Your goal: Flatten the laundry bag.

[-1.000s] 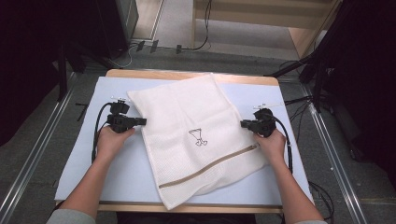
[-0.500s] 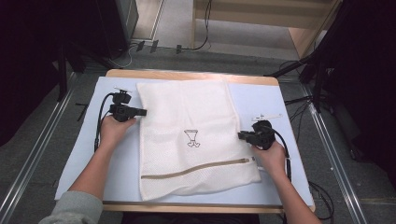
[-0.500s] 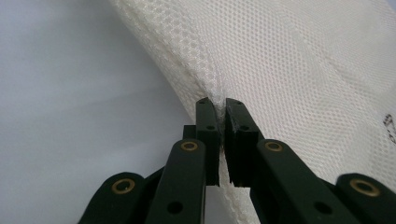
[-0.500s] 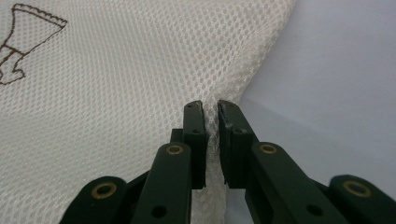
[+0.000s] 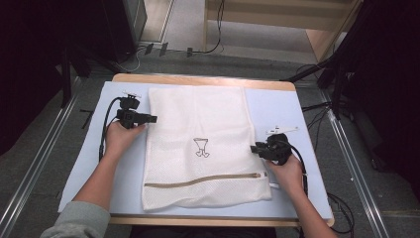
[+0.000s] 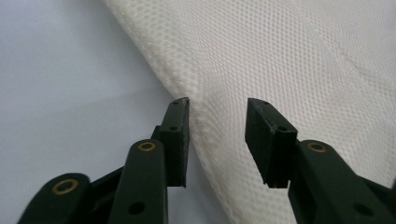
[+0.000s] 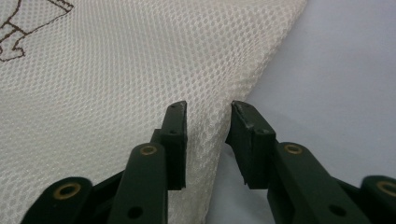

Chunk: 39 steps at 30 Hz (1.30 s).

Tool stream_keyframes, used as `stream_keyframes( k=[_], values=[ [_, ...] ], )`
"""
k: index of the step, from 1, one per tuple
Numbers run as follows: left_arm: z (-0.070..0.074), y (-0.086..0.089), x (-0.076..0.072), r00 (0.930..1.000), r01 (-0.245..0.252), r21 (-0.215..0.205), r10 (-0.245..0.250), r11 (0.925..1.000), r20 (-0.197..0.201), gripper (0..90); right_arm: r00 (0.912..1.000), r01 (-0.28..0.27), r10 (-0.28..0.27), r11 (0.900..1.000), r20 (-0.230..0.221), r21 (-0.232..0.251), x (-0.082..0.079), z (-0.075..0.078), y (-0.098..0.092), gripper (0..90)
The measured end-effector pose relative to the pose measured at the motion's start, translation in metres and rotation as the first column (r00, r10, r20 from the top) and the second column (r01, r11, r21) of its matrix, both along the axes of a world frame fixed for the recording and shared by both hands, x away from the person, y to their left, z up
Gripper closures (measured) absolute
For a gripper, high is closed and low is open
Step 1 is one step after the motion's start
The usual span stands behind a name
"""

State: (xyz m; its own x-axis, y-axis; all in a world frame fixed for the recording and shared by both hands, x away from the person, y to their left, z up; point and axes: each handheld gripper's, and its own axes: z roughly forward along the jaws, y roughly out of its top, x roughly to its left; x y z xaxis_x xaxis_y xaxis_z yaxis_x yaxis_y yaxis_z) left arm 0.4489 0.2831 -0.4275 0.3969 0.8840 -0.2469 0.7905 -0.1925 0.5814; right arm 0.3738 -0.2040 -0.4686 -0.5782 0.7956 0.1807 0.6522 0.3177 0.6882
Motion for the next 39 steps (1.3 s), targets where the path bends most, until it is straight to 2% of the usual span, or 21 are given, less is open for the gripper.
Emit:
stream_keyframes(
  k=[2,5,8,10,12,16,19,23,25,27,30,33,35,39],
  values=[
    [0.004,0.001,-0.009,0.9998,-0.005,-0.016,0.006,0.9999,0.018,56.2,1.0,0.002,-0.002,1.0,0.002,0.008,-0.002,0.003,-0.001,65.2],
    [0.007,0.0,-0.022,0.9999,0.001,-0.019,0.0,0.9998,0.016,54.2,0.9994,0.003,-0.003,1.0,0.034,0.003,-0.009,0.009,-0.004,60.1],
    [0.007,-0.001,-0.037,0.9999,0.008,-0.036,-0.008,0.9993,0.009,52.8,0.9985,0.021,-0.023,0.999,0.05,0.026,-0.014,0.014,-0.008,56.9],
    [0.006,-0.003,-0.047,0.9998,0.02,-0.017,-0.02,0.9997,0.003,52.5,0.998,0.025,-0.027,0.999,0.057,0.038,-0.015,0.016,-0.01,56.4],
    [0.004,-0.003,-0.056,0.9998,0.018,-0.015,-0.018,0.9997,0.001,52.3,0.998,0.021,-0.024,0.999,0.059,0.041,-0.015,0.016,-0.01,55.6],
    [-0.002,-0.004,-0.071,0.9994,0.012,-0.029,-0.013,0.9995,-0.031,51.0,0.9984,0.001,-0.002,1.0,0.057,0.022,-0.013,0.011,-0.006,53.7],
    [-0.01,-0.005,-0.08,0.9978,0.006,-0.008,-0.006,1.0,-0.066,51.9,0.999,0.013,-0.014,1.0,0.041,0.004,-0.009,0.006,-0.003,53.8],
    [-0.015,-0.008,-0.085,0.9969,0.016,0.004,-0.016,0.9999,-0.077,52.0,0.9997,0.014,-0.013,1.0,0.023,-0.021,-0.003,-0.002,0.0,53.9],
    [-0.017,-0.009,-0.086,0.9966,0.014,-0.005,-0.015,0.9999,-0.08,51.8,0.9998,0.014,-0.013,1.0,0.012,-0.02,-0.001,-0.005,0.0,55.0],
    [-0.018,-0.009,-0.086,0.9963,-0.001,-0.033,-0.001,0.9995,-0.086,53.4,0.9999,0.014,-0.014,1.0,0.005,-0.016,0.001,-0.006,0.002,55.6],
    [-0.021,-0.012,-0.087,0.9953,-0.007,-0.06,0.001,0.9982,-0.097,66.9,0.9999,0.011,-0.011,1.0,0.002,-0.022,0.002,-0.005,0.004,62.5],
    [-0.021,-0.017,-0.086,0.9945,0.018,-0.039,-0.022,0.9991,-0.103,77.1,0.9998,0.007,-0.008,1.0,-0.02,-0.028,0.003,-0.004,0.009,72.3],
    [-0.021,-0.018,-0.083,0.9939,0.023,-0.041,-0.027,0.9989,-0.107,83.3,0.9995,0.001,-0.002,0.999,-0.032,-0.035,0.004,-0.003,0.011,79.2],
    [-0.017,-0.015,-0.072,0.9956,0.015,-0.051,-0.02,0.9986,-0.092,86.0,0.9987,0.007,-0.008,0.999,-0.05,-0.033,0.007,-0.001,0.013,84.1]
  ],
)
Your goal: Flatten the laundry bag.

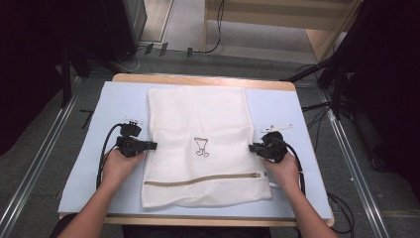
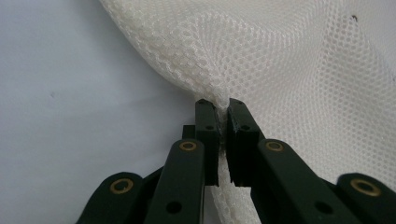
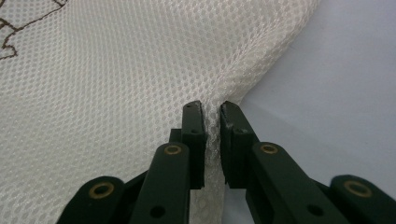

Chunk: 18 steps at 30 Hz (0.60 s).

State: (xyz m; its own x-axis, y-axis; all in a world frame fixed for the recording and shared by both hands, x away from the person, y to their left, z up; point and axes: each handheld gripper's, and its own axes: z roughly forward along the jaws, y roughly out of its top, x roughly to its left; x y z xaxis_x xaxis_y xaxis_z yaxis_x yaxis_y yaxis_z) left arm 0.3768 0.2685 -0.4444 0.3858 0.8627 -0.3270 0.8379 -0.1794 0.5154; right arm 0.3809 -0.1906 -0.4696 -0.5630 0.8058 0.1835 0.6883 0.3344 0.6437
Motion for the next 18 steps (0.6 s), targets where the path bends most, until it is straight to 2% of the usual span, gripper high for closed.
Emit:
stream_keyframes(
  k=[3,6,8,9,11,13,16,18],
  values=[
    [0.001,0.006,0.011,0.9999,-0.003,0.01,0.003,0.9999,0.012,86.2,0.9999,0.009,-0.009,1.0,-0.011,0.025,0.004,0.002,0.0,85.0],
    [0.001,0.013,0.022,0.9997,-0.02,-0.009,0.02,0.9998,0.013,86.2,0.9997,0.02,-0.02,0.999,-0.012,0.05,0.011,0.003,0.002,84.9],
    [0.002,0.015,0.029,0.9996,-0.019,0.002,0.019,0.9998,0.023,86.0,0.9998,0.019,-0.019,0.999,0.001,0.038,0.015,0.003,0.006,84.9],
    [0.003,0.016,0.033,0.9993,-0.015,0.007,0.015,0.9999,0.033,85.8,0.9997,0.022,-0.022,0.999,0.011,0.044,0.018,0.002,0.007,84.9],
    [0.004,0.017,0.04,0.999,-0.024,0.01,0.024,0.9997,0.039,85.7,0.9996,0.027,-0.027,0.999,-0.005,0.044,0.023,0.002,0.01,84.9],
    [0.003,0.019,0.046,0.9984,-0.034,0.009,0.033,0.9994,0.046,85.6,0.9994,0.032,-0.032,0.998,0.014,0.056,0.025,0.003,0.012,84.7],
    [-0.001,0.021,0.052,0.9987,-0.035,0.009,0.035,0.9993,0.036,84.3,0.9994,0.033,-0.033,0.997,0.004,0.065,0.029,0.003,0.013,84.2],
    [-0.002,0.021,0.052,0.9988,-0.033,0.01,0.032,0.9994,0.036,80.3,0.9996,0.028,-0.028,0.998,0.004,0.06,0.029,0.001,0.013,82.2]
  ],
)
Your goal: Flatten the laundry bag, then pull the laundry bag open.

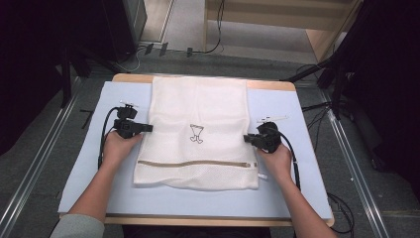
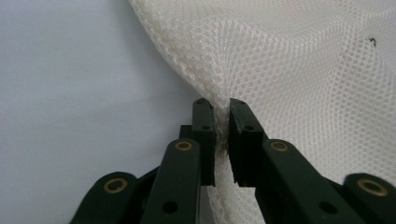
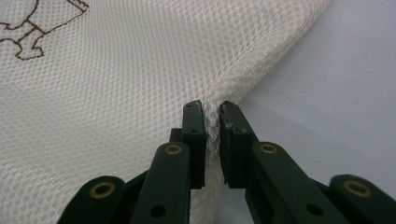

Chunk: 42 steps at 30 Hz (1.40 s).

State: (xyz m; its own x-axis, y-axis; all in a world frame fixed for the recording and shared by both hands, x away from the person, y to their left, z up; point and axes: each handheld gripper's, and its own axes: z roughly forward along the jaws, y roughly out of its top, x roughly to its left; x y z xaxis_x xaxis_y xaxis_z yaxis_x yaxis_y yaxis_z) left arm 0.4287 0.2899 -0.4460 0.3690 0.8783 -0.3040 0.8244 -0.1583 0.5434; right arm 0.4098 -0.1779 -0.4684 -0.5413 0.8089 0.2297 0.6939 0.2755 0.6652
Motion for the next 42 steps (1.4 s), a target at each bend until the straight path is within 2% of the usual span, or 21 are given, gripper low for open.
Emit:
stream_keyframes(
  k=[5,7,10,15,19,23,27,31,33,35,37,40,42],
  values=[
    [0.009,0.004,-0.006,0.9997,0.015,-0.016,-0.014,0.9998,0.019,63.0,1.0,-0.008,0.008,1.0,0.0,0.011,-0.002,0.001,-0.005,70.9],
    [0.013,0.005,-0.009,0.9995,0.017,-0.022,-0.017,0.9996,0.028,57.3,0.9998,-0.012,0.012,1.0,0.013,0.009,-0.005,0.004,-0.008,68.7],
    [0.02,0.005,-0.015,0.9995,0.025,-0.035,-0.024,0.9991,0.023,49.3,0.9991,-0.005,0.003,0.999,0.043,0.036,-0.012,0.011,-0.014,66.9],
    [0.033,0.001,-0.028,0.9959,0.066,-0.02,-0.065,0.9976,0.063,49.8,0.9978,-0.021,0.017,0.998,0.064,0.057,-0.027,0.02,-0.022,69.3],
    [0.042,-0.006,-0.037,0.9919,0.092,-0.015,-0.09,0.9957,0.089,48.4,0.998,-0.029,0.025,0.997,0.058,0.069,-0.037,0.023,-0.025,69.9],
    [0.048,-0.016,-0.045,0.9854,0.127,-0.005,-0.126,0.9919,0.115,46.9,0.9973,-0.057,0.054,0.997,0.05,0.057,-0.049,0.024,-0.023,71.6],
    [0.048,-0.024,-0.051,0.982,0.149,-0.018,-0.146,0.9887,0.12,45.5,0.9959,-0.078,0.076,0.996,0.049,0.053,-0.059,0.023,-0.021,75.2],
    [0.05,-0.034,-0.055,0.977,0.174,-0.018,-0.171,0.9845,0.128,44.3,0.995,-0.1,0.099,0.994,0.014,0.046,-0.064,0.019,-0.021,82.3],
    [0.051,-0.038,-0.056,0.9752,0.185,-0.031,-0.179,0.9823,0.13,43.7,0.9941,-0.108,0.108,0.993,-0.006,0.051,-0.064,0.016,-0.021,86.0],
    [0.051,-0.043,-0.057,0.9723,0.198,-0.031,-0.193,0.9797,0.133,43.3,0.9925,-0.12,0.121,0.992,-0.018,0.037,-0.065,0.014,-0.021,89.9],
    [0.051,-0.049,-0.057,0.9693,0.214,-0.028,-0.209,0.9764,0.13,43.2,0.9906,-0.133,0.134,0.991,-0.025,0.026,-0.066,0.01,-0.021,90.0],
    [0.05,-0.055,-0.055,0.9656,0.233,-0.025,-0.228,0.9723,0.126,43.0,0.9858,-0.161,0.163,0.986,-0.043,0.041,-0.065,0.003,-0.02,90.0],
    [0.049,-0.059,-0.054,0.9637,0.241,-0.023,-0.236,0.9702,0.124,43.0,0.9857,-0.159,0.161,0.987,-0.05,0.037,-0.065,0.0,-0.018,90.0]
  ],
)
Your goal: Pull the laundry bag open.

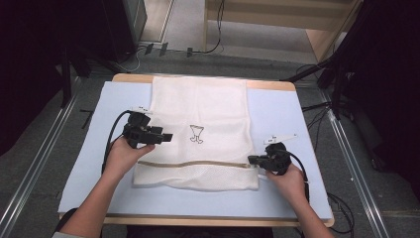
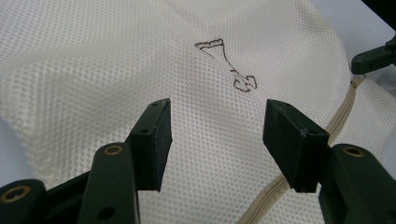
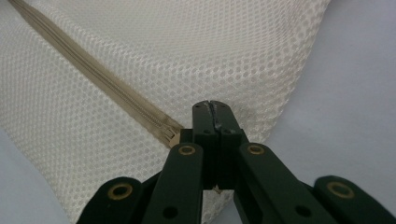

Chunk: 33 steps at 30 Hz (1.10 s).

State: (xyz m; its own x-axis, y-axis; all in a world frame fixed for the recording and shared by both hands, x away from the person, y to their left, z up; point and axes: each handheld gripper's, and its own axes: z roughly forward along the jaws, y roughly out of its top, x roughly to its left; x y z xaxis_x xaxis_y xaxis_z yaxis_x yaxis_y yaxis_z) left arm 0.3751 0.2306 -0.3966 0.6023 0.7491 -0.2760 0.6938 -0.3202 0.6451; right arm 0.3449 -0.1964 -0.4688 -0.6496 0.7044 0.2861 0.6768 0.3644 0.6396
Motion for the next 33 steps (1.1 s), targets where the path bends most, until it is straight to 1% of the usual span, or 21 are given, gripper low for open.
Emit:
stream_keyframes(
  k=[2,4,7,8,10,13,14,16,19,21,24,27,30,33],
  values=[
    [0.0,-0.003,0.001,1.0,0.01,0.008,-0.01,0.9999,0.002,43.0,1.0,-0.001,0.001,1.0,-0.005,0.002,-0.001,-0.001,0.0,90.0],
    [-0.001,-0.006,0.001,0.9998,0.019,0.006,-0.019,0.9998,0.0,43.0,0.9999,-0.011,0.011,1.0,0.003,0.007,-0.002,-0.002,0.0,90.0],
    [0.0,-0.009,0.003,0.9996,0.028,0.007,-0.028,0.9996,-0.001,43.0,0.9999,-0.015,0.015,1.0,-0.001,0.018,-0.004,-0.003,-0.001,90.0],
    [0.0,-0.01,0.002,0.9995,0.03,0.003,-0.03,0.9995,-0.001,43.0,0.9998,-0.018,0.018,1.0,-0.011,0.022,-0.004,-0.003,-0.001,90.0],
    [0.0,-0.012,0.002,0.9993,0.038,-0.002,-0.038,0.9993,0.002,43.0,0.9997,-0.024,0.024,0.999,-0.01,0.025,-0.005,-0.003,-0.002,90.0],
    [0.001,-0.015,0.002,0.9979,0.063,-0.003,-0.063,0.998,0.014,43.0,0.9991,-0.033,0.034,0.999,-0.027,0.032,-0.008,-0.001,-0.004,90.0],
    [0.001,-0.016,0.002,0.9978,0.064,-0.005,-0.064,0.9979,0.014,43.0,0.9988,-0.036,0.037,0.999,-0.031,0.034,-0.009,-0.001,-0.004,90.0],
    [0.0,-0.019,0.002,0.9976,0.069,-0.001,-0.069,0.9976,0.012,42.9,0.9977,-0.051,0.052,0.998,-0.044,0.02,-0.011,-0.001,-0.003,90.0],
    [-0.001,-0.022,0.001,0.9972,0.073,-0.001,-0.073,0.9973,0.012,43.0,0.9977,-0.058,0.058,0.998,-0.034,0.023,-0.012,0.0,0.0,90.0],
    [-0.001,-0.025,0.001,0.9966,0.082,0.0,-0.082,0.9966,0.009,43.1,0.9979,-0.063,0.063,0.998,-0.014,0.02,-0.013,0.002,0.003,90.0],
    [-0.002,-0.031,-0.001,0.9953,0.097,0.004,-0.097,0.9953,0.007,43.4,0.9972,-0.075,0.075,0.997,0.004,0.029,-0.014,0.004,0.009,90.0],
    [-0.002,-0.038,-0.003,0.9928,0.119,0.006,-0.119,0.9929,0.014,43.8,0.9951,-0.093,0.092,0.995,0.034,0.032,-0.015,0.006,0.014,90.0],
    [-0.002,-0.045,-0.006,0.9905,0.137,-0.001,-0.137,0.9906,0.015,43.9,0.9949,-0.091,0.09,0.996,0.046,0.02,-0.016,0.007,0.014,90.0],
    [-0.002,-0.052,-0.007,0.9889,0.148,-0.01,-0.148,0.9889,0.015,43.8,0.9961,-0.07,0.069,0.998,0.054,0.005,-0.015,0.006,0.008,90.0]
  ],
)
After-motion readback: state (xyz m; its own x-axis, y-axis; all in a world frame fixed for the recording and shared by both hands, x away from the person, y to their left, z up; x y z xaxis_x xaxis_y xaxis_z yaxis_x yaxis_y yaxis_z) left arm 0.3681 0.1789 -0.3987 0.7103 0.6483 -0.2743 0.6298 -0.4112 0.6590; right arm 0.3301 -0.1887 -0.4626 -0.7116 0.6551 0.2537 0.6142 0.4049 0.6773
